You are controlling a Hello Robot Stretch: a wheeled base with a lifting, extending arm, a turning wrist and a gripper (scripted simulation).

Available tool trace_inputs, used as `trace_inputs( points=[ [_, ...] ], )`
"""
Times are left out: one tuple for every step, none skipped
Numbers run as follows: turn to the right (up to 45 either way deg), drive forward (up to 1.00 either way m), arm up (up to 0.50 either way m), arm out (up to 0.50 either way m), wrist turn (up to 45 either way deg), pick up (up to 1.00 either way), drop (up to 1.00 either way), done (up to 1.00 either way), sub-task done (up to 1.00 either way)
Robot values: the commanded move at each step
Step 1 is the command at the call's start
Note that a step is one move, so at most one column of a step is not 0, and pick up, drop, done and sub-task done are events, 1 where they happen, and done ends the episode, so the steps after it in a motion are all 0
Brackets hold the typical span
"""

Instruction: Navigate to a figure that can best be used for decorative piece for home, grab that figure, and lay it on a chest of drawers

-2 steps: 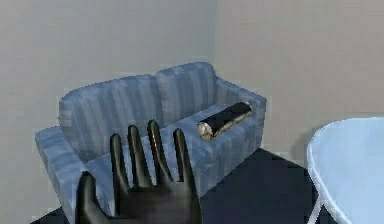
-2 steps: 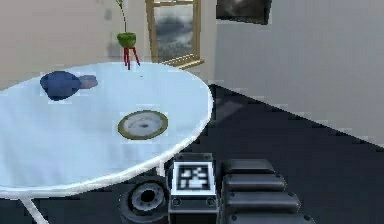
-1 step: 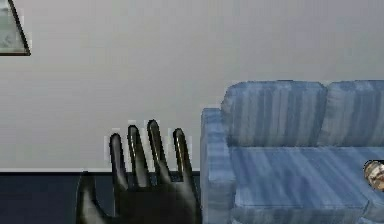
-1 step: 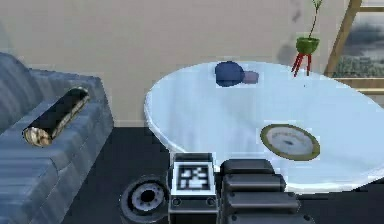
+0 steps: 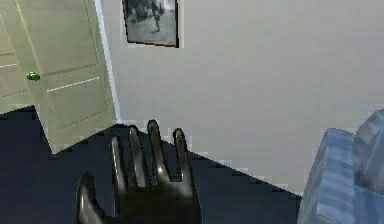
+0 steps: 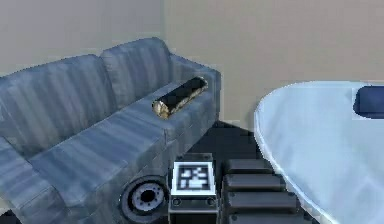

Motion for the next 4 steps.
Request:
trace_inputs(
  points=[
    [0.0,0.50,0.00,0.00,0.0,0.00,0.00,0.00,0.00],
    [-45.0,0.00,0.00,0.00,0.0,0.00,0.00,0.00,0.00],
    [-9.0,0.00,0.00,0.00,0.0,0.00,0.00,0.00,0.00],
    [0.0,1.00,0.00,0.00,0.0,0.00,0.00,0.00,0.00]
  ],
)
